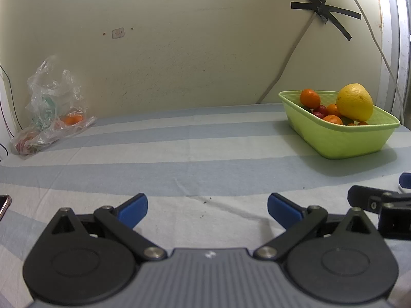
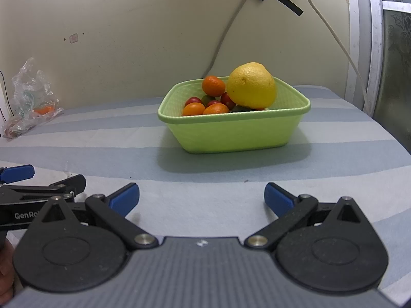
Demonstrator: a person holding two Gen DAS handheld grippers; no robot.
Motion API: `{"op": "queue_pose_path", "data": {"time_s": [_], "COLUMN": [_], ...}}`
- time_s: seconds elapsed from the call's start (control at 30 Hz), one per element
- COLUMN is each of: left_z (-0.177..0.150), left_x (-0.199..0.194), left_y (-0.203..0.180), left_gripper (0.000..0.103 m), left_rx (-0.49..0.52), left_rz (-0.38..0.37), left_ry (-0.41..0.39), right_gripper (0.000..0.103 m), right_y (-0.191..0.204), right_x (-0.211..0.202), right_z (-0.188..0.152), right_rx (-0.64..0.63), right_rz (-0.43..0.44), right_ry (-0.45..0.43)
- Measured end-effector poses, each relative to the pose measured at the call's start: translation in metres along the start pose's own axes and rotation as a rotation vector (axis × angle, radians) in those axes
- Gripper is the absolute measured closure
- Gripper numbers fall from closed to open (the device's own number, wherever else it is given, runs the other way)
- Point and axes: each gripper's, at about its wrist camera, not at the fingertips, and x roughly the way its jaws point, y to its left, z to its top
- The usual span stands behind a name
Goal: Organize fruits
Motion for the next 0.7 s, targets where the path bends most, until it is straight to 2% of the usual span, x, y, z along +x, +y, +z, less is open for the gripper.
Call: {"op": "queue_pose_path", "data": {"time_s": [0.7], "left_z": [-0.0005], "left_x": [-0.0002], "left_y": [-0.0018], "left_gripper": [0.0], "left_rx": [0.007], "left_rz": [-0.003], "left_ry": [-0.004], "right_gripper": [0.0], "right_y": [-0.0012], "right_x": [0.0008], "right_z": [0.0004], "right_rx": [0.002], "right_rz": [0.002], "right_ry": [0.001]}}
